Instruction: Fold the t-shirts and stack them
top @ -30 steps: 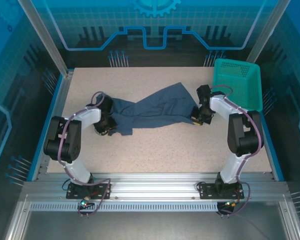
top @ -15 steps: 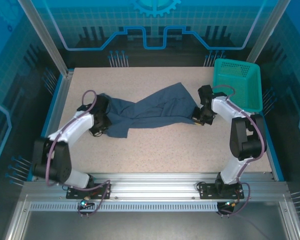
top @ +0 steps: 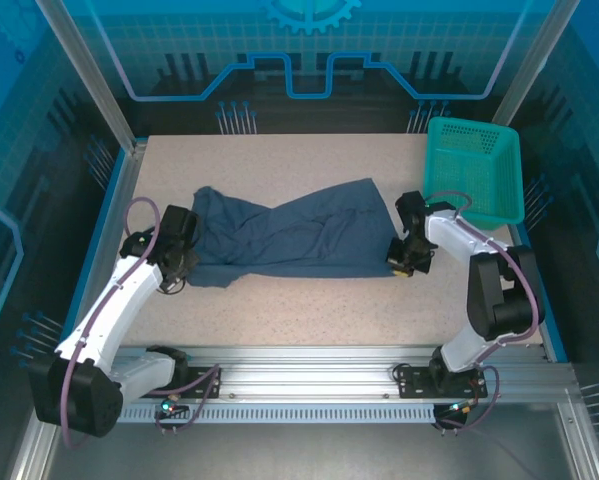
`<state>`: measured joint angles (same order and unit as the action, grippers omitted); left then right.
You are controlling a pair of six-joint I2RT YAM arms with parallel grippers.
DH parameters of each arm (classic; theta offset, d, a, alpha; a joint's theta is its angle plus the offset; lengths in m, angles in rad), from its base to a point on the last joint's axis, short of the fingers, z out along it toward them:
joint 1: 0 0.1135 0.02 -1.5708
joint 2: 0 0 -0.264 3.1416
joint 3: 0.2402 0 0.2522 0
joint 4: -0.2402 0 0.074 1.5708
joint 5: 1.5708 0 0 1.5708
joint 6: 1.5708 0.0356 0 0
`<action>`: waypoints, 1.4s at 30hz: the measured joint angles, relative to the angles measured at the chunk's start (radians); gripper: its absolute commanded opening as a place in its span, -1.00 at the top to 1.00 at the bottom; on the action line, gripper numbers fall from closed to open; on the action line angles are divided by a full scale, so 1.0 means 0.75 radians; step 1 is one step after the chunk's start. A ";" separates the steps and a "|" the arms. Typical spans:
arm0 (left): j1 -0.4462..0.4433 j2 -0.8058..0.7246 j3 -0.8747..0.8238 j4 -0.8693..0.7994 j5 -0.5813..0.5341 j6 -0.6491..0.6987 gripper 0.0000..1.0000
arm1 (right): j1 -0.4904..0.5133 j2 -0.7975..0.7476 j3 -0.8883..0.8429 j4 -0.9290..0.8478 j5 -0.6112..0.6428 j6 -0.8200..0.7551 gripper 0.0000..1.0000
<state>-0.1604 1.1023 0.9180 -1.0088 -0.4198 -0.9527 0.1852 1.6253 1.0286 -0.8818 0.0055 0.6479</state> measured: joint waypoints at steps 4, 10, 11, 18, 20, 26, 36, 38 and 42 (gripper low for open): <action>0.000 0.000 -0.038 -0.005 0.001 -0.015 1.00 | -0.001 0.005 -0.026 0.004 -0.033 0.024 0.09; 0.000 0.001 -0.041 -0.005 0.002 -0.015 1.00 | -0.018 -0.056 -0.026 0.003 -0.002 0.036 -0.08; 0.000 0.001 -0.041 -0.005 0.002 -0.014 1.00 | -0.023 -0.058 -0.026 0.005 -0.003 0.036 -0.08; 0.000 0.002 -0.044 0.002 0.007 -0.013 1.00 | -0.028 0.041 -0.034 0.077 -0.030 0.045 -0.05; 0.000 0.002 -0.044 0.006 0.007 -0.013 1.00 | -0.020 0.087 -0.028 0.095 -0.034 0.046 -0.04; 0.000 0.002 -0.049 0.019 0.012 -0.013 1.00 | 0.009 0.194 0.037 0.066 -0.016 0.060 0.10; 0.000 0.054 -0.003 0.083 0.043 0.030 1.00 | 0.032 0.196 0.132 0.054 0.009 0.054 1.00; 0.001 0.085 0.071 0.101 0.047 0.061 1.00 | 0.041 0.194 0.236 0.039 0.008 0.036 1.00; 0.023 0.173 0.341 0.169 0.068 0.121 1.00 | 0.056 0.159 0.555 0.015 0.007 -0.014 1.00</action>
<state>-0.1432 1.2324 1.1736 -0.8818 -0.3691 -0.8623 0.2272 1.7447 1.4448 -0.8707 0.0109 0.6376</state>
